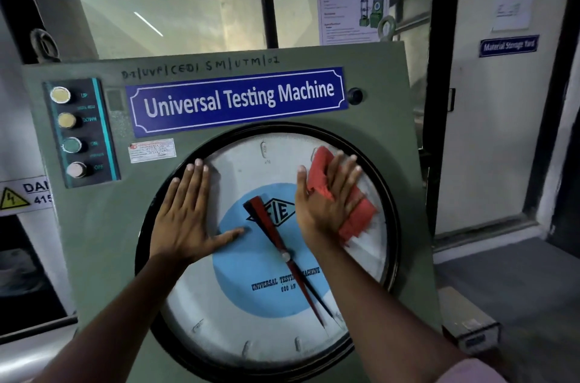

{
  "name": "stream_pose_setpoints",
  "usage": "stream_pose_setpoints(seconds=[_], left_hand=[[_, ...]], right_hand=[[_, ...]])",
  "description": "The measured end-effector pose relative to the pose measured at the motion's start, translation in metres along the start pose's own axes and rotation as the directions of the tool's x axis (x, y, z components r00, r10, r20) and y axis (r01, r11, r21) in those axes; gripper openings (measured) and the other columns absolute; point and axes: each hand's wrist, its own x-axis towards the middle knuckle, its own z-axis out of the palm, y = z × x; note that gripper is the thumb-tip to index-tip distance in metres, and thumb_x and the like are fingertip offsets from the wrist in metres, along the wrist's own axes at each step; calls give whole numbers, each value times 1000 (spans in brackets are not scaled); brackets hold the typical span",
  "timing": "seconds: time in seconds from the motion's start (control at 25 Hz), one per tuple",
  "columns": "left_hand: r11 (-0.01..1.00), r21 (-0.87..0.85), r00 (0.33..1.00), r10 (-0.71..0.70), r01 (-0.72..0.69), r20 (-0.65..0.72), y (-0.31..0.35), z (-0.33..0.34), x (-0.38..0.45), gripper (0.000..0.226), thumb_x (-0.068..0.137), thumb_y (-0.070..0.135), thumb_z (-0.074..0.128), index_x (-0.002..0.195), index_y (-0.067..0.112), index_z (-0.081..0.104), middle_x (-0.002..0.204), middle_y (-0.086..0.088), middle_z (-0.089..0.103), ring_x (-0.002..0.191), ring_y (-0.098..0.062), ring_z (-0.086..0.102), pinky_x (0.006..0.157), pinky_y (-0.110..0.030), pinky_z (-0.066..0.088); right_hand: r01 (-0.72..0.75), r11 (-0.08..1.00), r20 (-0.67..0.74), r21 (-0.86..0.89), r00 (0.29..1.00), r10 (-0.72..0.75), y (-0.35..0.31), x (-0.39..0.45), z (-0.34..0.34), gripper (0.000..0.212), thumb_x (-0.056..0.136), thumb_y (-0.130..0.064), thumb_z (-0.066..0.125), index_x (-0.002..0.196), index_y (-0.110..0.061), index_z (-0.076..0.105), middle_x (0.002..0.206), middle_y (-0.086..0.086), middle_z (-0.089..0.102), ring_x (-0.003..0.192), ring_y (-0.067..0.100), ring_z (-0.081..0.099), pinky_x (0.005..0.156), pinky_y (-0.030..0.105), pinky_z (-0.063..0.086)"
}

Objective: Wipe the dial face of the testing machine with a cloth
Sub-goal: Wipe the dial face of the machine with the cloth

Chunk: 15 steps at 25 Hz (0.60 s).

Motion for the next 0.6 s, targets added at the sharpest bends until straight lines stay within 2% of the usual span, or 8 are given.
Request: stream_pose_setpoints(seconds=[0.04, 0.12, 0.24, 0.32, 0.36, 0.4, 0.48, 0.6], left_hand=[[1000, -13, 1000, 4, -4, 5, -1, 0, 0, 141, 80, 104, 33, 176, 6, 2, 186, -9, -1, 173, -18, -6, 140, -36, -7], [1000, -20, 1000, -2, 2, -11, 0, 0, -2, 141, 80, 104, 34, 176, 5, 5, 186, -9, 2, 173, -20, -2, 140, -37, -4], [1000, -19, 999, 8, -9, -32, 1, 0, -1, 140, 79, 101, 38, 175, 3, 11, 186, -12, 7, 173, -20, 0, 140, -38, -1], [1000, -26, 1000, 15, -16, -27, 1, 0, -1, 140, 79, 101, 39, 175, 3, 11, 186, -12, 6, 173, -22, 1, 140, -39, -1], [1000, -24, 1000, 7, -8, -21, 1, 1, -1, 140, 79, 101, 38, 175, 4, 10, 186, -12, 5, 173, -23, 2, 141, -39, -1], [1000, -19, 1000, 2, -2, -11, 1, 0, -1, 140, 79, 102, 36, 175, 4, 8, 186, -11, 4, 173, -23, 3, 141, -39, -2], [1000, -20, 1000, 3, -3, 14, 3, -3, -1, 140, 79, 102, 34, 175, 4, 7, 186, -11, 2, 173, -24, 2, 141, -39, -3], [1000, -24, 1000, 3, -2, 31, 7, -5, -2, 141, 78, 101, 35, 175, 2, 7, 186, -12, 3, 173, -24, 2, 140, -39, -4]], right_hand=[[36, 999, 16, 5, 999, -36, -17, 0, 1, 89, 104, -74, 28, 172, -20, 8, 181, 8, 4, 167, 28, 2, 130, 65, 11], [266, 964, 46, 16, 963, -266, -45, -9, 6, 89, 103, -77, 20, 173, -25, 5, 181, 1, -1, 167, 24, -4, 133, 59, -1], [628, 777, 86, 37, 773, -629, -48, -26, 10, 86, 102, -75, 33, 172, -30, 10, 181, -4, 9, 167, 17, 4, 133, 59, 5], [755, 655, 74, 38, 651, -755, -25, -10, 5, 85, 103, -69, 44, 172, -31, 13, 180, -6, 14, 167, 13, 9, 131, 60, 15], [742, 670, 52, 22, 668, -742, -12, 4, 2, 81, 105, -67, 45, 172, -31, 16, 180, -5, 17, 166, 13, 11, 130, 60, 17], [677, 736, 25, -13, 736, -677, 3, 15, 1, 76, 107, -65, 41, 171, -30, 19, 180, -4, 19, 166, 16, 13, 131, 60, 17], [465, 877, -5, -117, 883, -469, 36, 21, -2, 71, 111, -62, 27, 171, -25, 20, 180, 1, 17, 167, 22, 14, 132, 59, 16], [163, 977, -15, -138, 986, -166, 76, -8, -1, 72, 112, -59, 20, 172, -20, 17, 180, 5, 16, 166, 26, 16, 129, 61, 22]])
